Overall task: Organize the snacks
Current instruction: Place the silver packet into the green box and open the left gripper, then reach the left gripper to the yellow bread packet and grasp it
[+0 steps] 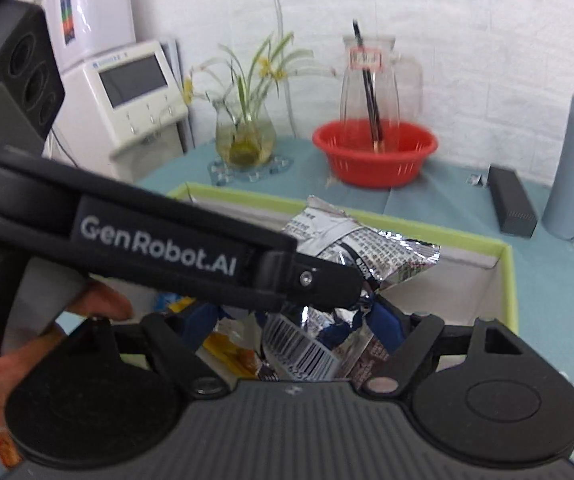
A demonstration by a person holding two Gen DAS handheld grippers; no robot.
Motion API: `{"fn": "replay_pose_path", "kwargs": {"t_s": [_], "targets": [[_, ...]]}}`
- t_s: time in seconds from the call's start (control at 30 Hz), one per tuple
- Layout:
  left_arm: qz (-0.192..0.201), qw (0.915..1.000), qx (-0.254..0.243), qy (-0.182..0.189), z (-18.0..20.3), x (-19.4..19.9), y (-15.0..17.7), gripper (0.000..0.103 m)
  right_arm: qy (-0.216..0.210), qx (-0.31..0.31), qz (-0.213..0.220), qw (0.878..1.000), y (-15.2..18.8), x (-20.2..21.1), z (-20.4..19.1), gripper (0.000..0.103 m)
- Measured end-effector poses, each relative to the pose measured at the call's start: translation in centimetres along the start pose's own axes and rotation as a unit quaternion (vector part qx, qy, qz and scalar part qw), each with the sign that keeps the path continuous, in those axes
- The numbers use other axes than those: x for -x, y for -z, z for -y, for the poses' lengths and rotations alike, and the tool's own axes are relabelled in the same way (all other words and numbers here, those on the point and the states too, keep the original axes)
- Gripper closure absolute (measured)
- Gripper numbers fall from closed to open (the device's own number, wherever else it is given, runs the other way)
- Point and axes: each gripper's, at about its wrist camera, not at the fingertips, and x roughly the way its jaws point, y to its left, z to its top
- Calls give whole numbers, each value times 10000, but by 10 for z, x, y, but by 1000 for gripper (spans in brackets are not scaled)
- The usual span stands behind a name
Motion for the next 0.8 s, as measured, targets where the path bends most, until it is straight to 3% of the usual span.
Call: {"fn": "replay_pose_path", "kwargs": {"t_s": [0.03, 0.13, 0.33, 0.43, 0.57, 0.67, 0.8], "targets": [[-21, 10000, -15, -29, -2, -3, 2, 55, 3, 11, -38, 10000, 4, -3, 0, 14], [198, 9998, 7, -35, 5, 13, 8, 41, 88, 0, 126, 9999, 8, 10, 0, 11], [879, 9954, -309, 203, 45, 94, 27, 26, 345, 14, 906, 9953, 32, 104, -18, 10], [1122, 9917, -514, 347, 65, 138, 62, 22, 304, -134, 1060, 9938, 69, 150, -32, 10], [1096, 9919, -505, 405, 79, 171, 123, 22, 18, -487, 981, 9940, 129, 183, -53, 10], [969, 9941, -308, 372, 77, 185, 168, 22, -294, -563, 762, 9951, 166, 186, -72, 10], [921, 9954, 246, -74, 58, 203, 218, 22, -755, -145, 554, 9955, 188, 174, -102, 10]]}}
